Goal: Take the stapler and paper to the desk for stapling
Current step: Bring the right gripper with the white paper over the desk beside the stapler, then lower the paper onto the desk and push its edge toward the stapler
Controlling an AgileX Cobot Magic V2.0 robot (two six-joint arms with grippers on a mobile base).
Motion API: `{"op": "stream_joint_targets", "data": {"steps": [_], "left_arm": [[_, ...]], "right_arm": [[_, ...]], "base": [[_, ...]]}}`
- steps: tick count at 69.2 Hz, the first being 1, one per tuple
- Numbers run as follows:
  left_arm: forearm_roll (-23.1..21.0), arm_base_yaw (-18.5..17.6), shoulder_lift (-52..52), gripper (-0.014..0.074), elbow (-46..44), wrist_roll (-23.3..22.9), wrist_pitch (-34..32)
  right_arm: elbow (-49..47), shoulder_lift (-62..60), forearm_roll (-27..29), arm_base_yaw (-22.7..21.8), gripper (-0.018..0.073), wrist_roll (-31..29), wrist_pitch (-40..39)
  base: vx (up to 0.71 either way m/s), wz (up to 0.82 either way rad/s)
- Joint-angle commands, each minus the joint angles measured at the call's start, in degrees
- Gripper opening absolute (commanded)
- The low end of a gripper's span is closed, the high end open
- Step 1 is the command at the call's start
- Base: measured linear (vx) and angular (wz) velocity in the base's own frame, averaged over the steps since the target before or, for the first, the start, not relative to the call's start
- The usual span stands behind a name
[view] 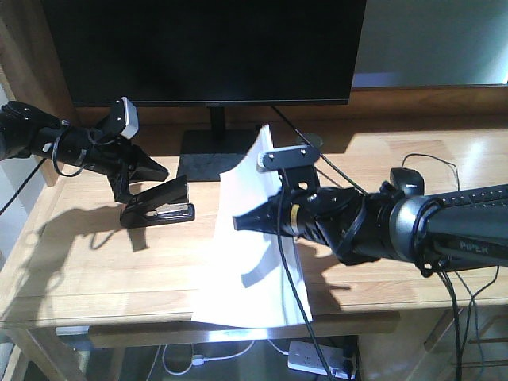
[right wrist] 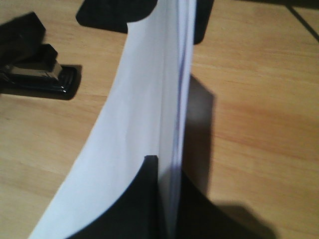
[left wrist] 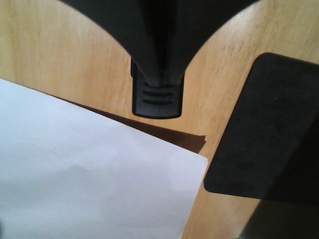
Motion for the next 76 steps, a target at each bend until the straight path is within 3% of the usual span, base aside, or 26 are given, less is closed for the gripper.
{"op": "stream_joint_targets", "data": {"steps": [1, 76], "left_arm": [[-3.5, -0.1, -3.6, -0.0006, -1.6, -0.6, 1.1], [-3.5, -0.1, -3.6, -0.0006, -1.6, -0.6, 1.1]], "right_arm": [[-3.4, -2.2, -3.7, -0.1, -0.0002, -1.0, -1.2], [-11.0, 0.0, -3.3, -0.1, -0.0002, -1.9, -10.7]], "base": [[0.0, 0.0], [0.0, 0.0]]}}
